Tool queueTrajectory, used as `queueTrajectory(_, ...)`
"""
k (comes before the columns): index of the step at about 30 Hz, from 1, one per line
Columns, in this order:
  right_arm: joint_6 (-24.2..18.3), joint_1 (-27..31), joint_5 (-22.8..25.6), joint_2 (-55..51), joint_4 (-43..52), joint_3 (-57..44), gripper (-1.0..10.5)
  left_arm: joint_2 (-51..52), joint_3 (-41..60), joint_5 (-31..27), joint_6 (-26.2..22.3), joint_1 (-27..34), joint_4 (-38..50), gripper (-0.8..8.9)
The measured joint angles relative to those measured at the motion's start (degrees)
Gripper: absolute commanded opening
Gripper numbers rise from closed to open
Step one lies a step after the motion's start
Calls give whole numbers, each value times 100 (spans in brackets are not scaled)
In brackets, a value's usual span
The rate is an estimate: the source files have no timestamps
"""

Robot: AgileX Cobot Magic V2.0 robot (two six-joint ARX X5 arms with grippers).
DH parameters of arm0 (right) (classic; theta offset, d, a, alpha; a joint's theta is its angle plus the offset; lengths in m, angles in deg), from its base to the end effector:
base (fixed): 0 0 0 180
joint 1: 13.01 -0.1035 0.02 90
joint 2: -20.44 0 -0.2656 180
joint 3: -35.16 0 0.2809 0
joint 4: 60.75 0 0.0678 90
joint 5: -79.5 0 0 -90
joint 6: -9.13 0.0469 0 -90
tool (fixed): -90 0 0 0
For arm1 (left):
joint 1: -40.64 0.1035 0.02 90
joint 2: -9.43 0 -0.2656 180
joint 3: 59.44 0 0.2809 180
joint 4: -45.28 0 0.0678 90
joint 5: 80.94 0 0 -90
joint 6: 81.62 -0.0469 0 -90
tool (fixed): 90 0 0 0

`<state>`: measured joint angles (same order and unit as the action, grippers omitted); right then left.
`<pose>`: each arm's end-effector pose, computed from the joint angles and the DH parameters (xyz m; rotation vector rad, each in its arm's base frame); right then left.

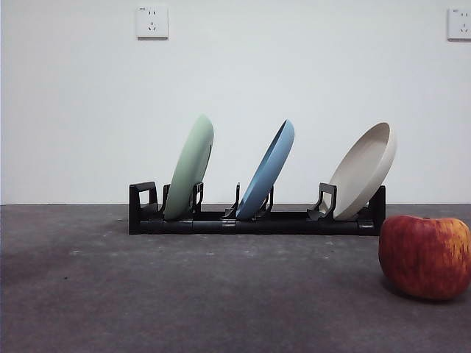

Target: Take the green plate from the plate rack,put the plate on the table,take the apple from the table,put the apple in the plate

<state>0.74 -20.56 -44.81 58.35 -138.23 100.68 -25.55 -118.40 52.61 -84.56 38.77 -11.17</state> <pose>0.1234 0.0430 0.3154 0.0744 0.8112 0.7432 0.1438 -0.0370 0.3153 -0.1594 0.5231 -0.7840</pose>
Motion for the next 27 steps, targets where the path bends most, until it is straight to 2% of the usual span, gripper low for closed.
queueTrajectory(5, 2, 0, 0, 0, 2, 0, 661, -686, -507, -155, 13, -203, 380, 535)
queueTrajectory(16, 4, 0, 0, 2, 0, 0, 661, -2920, -1838, -975, 26, -1047, 1327, 535)
queueTrajectory(27, 7, 0, 0, 2, 2, 0, 661, -5036, -2994, -1661, 42, -1473, 2103, 535)
